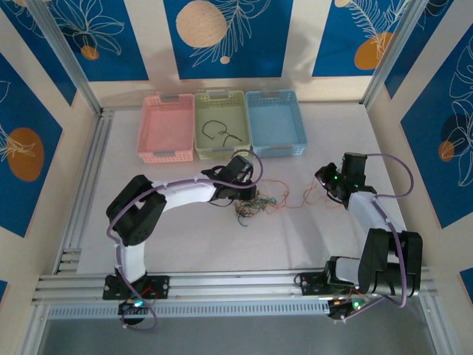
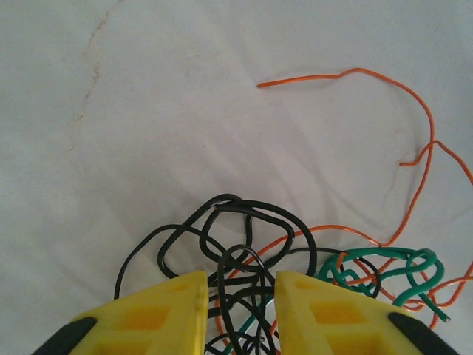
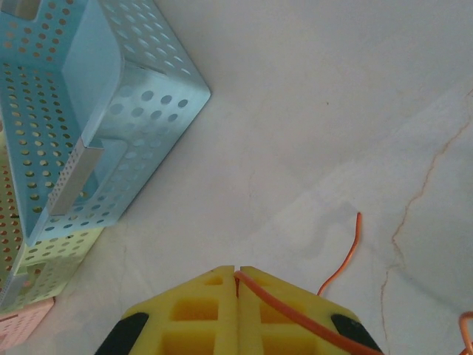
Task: Untangle the cables
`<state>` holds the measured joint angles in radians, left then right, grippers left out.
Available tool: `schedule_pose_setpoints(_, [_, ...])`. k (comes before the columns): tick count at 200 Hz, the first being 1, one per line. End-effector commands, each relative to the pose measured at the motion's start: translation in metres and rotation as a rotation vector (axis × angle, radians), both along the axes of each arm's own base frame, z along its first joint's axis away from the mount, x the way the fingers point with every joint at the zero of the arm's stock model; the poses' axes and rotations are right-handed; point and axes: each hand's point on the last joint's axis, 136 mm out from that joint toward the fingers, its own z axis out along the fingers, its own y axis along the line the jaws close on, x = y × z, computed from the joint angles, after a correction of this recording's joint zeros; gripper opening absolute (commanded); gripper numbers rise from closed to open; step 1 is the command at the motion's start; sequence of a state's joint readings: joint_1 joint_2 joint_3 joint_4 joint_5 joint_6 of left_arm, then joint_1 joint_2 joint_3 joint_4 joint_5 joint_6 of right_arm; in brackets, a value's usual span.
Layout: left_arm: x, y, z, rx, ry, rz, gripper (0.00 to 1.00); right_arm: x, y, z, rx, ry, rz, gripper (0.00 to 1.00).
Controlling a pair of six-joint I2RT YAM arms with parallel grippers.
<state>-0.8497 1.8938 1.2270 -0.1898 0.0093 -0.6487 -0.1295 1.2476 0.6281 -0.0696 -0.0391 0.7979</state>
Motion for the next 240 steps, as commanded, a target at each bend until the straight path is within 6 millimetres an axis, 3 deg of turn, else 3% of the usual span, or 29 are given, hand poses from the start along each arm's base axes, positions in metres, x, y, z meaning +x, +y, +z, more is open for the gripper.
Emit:
schedule_pose_setpoints(1, [0.001,-0.007,0.001,0.005,-0.017,-0.01,0.22,0.0,0.003,0.0,0.027,-0.001,0.006,0.0])
schedule_pose_setpoints(35, [0.001,0.0,0.002,0.003,-0.056,-0.002,0.0,0.001,0.004,-0.002,0.033,0.006,0.009,0.0])
schedule_pose_setpoints(93, [0.009,0.038,0.014,0.044,-0.131,0.083,0.0,0.0,0.002,-0.002,0.037,0.0,0.0,0.0])
schedule_pose_setpoints(119, [0.004,0.068,0.022,0.056,-0.141,0.128,0.0,-0.001,0.0,-0.004,0.056,0.002,-0.006,0.0])
schedule_pose_setpoints(163, [-0.016,0.14,0.034,0.067,-0.154,0.232,0.0,0.002,0.0,-0.007,0.088,0.008,-0.006,0.0])
schedule_pose_setpoints(212, [-0.037,0.189,0.06,0.061,-0.193,0.309,0.0,0.006,0.006,-0.005,0.086,0.007,0.004,0.0])
schedule_pose_setpoints(240, [-0.048,0.227,0.082,0.085,-0.239,0.381,0.0,0.009,0.006,-0.012,0.111,0.026,0.005,0.0])
